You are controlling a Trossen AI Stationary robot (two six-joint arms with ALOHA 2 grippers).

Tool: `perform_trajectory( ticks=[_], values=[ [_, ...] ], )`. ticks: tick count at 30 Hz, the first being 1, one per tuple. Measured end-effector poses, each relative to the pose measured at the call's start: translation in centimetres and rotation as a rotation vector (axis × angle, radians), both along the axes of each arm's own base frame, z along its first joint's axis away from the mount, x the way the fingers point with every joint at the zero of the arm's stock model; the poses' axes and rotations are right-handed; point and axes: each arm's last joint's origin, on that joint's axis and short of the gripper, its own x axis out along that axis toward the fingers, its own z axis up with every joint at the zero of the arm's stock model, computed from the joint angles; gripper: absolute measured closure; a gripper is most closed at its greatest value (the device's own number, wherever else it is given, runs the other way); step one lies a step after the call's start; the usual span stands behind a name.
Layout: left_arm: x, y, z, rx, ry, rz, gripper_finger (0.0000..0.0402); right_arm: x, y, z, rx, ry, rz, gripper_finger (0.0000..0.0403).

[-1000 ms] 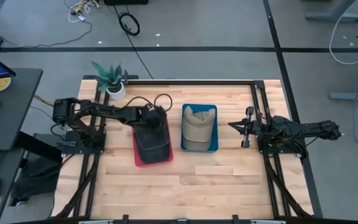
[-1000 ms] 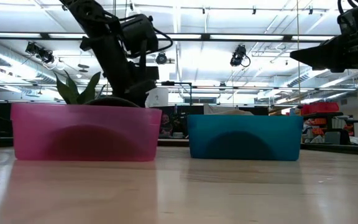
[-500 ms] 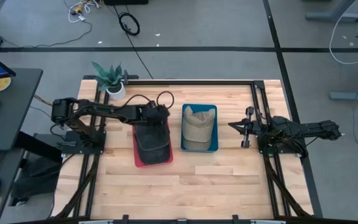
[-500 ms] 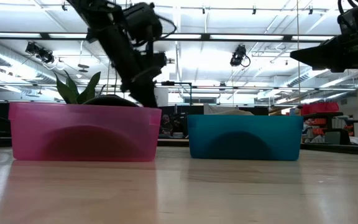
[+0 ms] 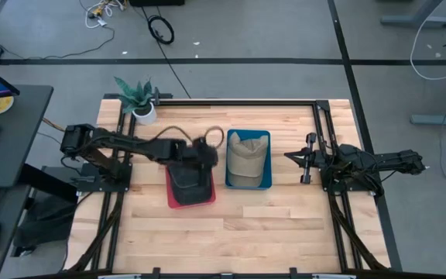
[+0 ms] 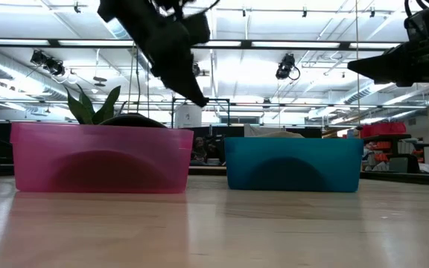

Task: Pick & Place hat
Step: Return to Home Position

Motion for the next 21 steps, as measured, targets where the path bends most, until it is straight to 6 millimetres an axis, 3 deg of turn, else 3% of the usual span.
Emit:
perform_trajectory(
  ticks=[5, 13, 17, 21],
  values=[
    [-0.3, -2.4, 1.0, 0.021, -0.051, -0.066, 0.0374, 0.0, 0.0, 0.0, 0.0, -0.001, 0.0, 0.0389],
    [-1.5, -3.0, 3.0, 0.086, -0.174, -0.096, 0.0374, 0.0, 0.0, 0.0, 0.0, 0.0, 0.0, 0.0389],
    [-2.3, -2.4, 2.2, 0.067, -0.291, -0.16, 0.0374, 0.0, 0.0, 0.0, 0.0, 0.002, 0.0, 0.0389],
    [-4.0, -0.7, 0.9, 0.085, -0.277, -0.12, 0.0374, 0.0, 0.0, 0.0, 0.0, 0.003, 0.0, 0.0389]
  ],
)
